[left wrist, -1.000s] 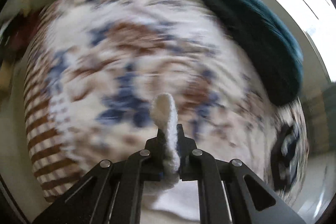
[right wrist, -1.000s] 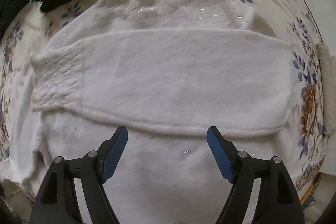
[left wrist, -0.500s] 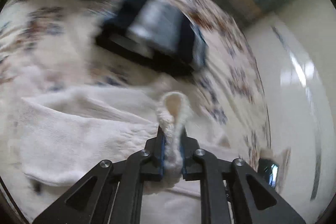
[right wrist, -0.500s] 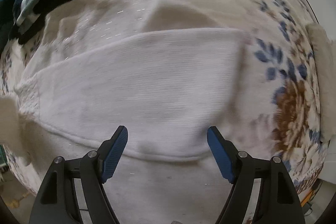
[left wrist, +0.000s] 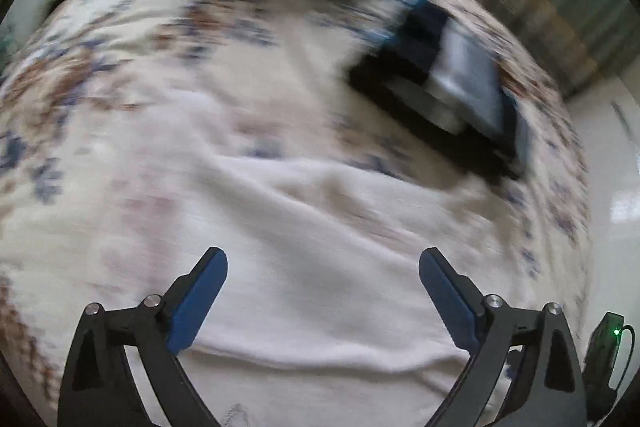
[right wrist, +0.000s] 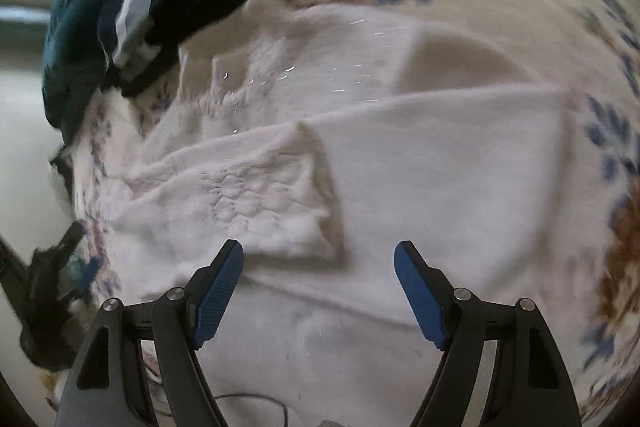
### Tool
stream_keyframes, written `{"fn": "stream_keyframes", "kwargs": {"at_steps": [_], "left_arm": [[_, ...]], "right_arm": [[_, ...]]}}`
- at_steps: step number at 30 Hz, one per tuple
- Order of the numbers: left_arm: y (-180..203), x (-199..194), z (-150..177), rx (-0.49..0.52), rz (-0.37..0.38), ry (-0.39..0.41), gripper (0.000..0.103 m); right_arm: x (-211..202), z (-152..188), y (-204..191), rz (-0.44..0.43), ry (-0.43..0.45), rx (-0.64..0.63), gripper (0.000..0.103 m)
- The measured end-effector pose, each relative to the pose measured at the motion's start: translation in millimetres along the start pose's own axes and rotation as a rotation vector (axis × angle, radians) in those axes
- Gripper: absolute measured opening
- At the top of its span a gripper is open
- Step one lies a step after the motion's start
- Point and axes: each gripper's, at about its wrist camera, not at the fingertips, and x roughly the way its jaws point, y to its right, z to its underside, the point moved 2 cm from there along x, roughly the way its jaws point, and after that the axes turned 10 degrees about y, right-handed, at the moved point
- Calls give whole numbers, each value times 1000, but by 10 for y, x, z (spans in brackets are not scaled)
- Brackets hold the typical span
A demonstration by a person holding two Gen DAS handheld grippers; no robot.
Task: Fold small clothes
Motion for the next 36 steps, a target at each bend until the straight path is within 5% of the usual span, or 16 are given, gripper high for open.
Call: {"fn": "stream_keyframes", "kwargs": {"at_steps": [4,5,6,7,11,15,21,28,33,36], "left_arm": [[-698,-105,-146,-24,-155,22,99],[-812,-133,-173,-33,-175,25,99],[-909,-167,-187,-42,-198,27,99],[-1017,-198,-200,-46,-227,33,99],[-1123,-278,-207,-51,-263,56,99],[-981,-231,-214,-8,-247,71,99],[-515,195,-213,75,-154,14,99],[79,783,-202,262,-103,-64,99],[252,1212,-174,429,-169,-118,99],[253,1156,-240,427,-144,-115,99]], "right_arm": [[577,-111,-324,89,-50,-26,77],[664,-176,-404,99,-48,-27,56],[665,-178,-468,125,-26,-54,19],[661,-191,-559,158,1,-92,11],[190,-139,-769,217,159,-205,11],[-310,-183,-614,248,230,-151,10],[-659,-357,220,352,199,-5,10],[-394,-420,727,344,116,68,11],[-150,-478,1012,357,14,130,42],[-424,-523,1012,350,101,164,43]]}}
